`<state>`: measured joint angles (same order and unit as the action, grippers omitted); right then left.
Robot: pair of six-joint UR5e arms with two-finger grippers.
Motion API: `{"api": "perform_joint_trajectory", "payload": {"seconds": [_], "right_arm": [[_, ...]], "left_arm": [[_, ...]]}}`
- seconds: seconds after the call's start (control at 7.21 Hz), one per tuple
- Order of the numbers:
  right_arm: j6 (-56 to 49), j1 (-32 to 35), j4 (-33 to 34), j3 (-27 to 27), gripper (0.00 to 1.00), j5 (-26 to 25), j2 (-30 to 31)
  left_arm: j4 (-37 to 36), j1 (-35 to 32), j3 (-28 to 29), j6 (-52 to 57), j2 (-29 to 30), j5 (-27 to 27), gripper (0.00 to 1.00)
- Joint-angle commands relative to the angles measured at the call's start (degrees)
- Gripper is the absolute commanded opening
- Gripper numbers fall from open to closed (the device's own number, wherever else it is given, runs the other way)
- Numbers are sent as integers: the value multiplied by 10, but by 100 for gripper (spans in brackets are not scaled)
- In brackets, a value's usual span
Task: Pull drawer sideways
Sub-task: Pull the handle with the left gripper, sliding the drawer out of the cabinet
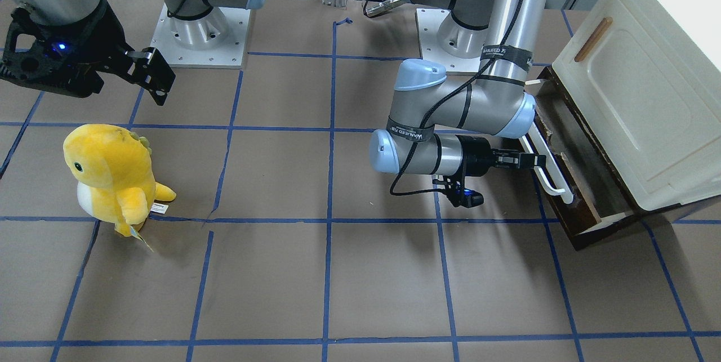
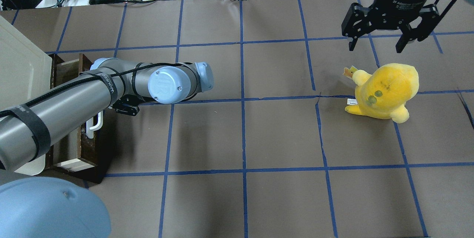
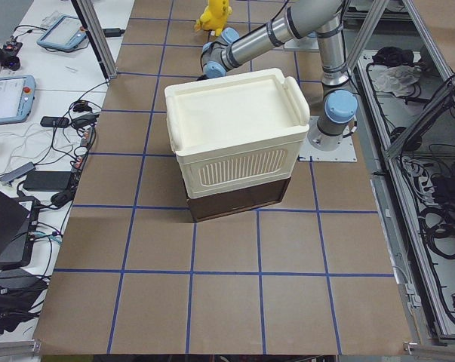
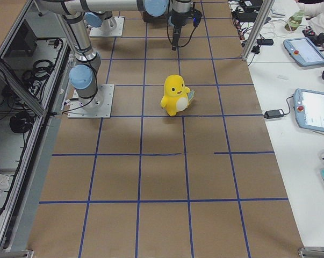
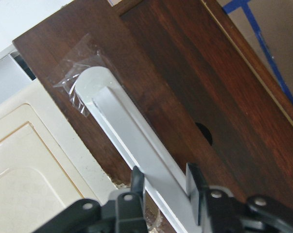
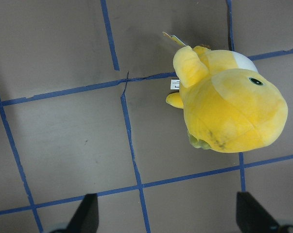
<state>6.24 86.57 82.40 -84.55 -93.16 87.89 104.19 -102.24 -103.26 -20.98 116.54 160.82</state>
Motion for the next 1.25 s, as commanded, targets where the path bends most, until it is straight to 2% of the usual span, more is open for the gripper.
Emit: {"api": "perform_joint_trajectory", "payload": {"seconds": [0.0, 1.11], "right_arm": [[0, 0, 0, 0, 100, 0, 0], [0, -1, 0, 0, 100, 0, 0]], "left_arm": [[0, -4, 0, 1, 0, 2, 33], [-1, -30, 3, 5, 2, 5, 33]]}}
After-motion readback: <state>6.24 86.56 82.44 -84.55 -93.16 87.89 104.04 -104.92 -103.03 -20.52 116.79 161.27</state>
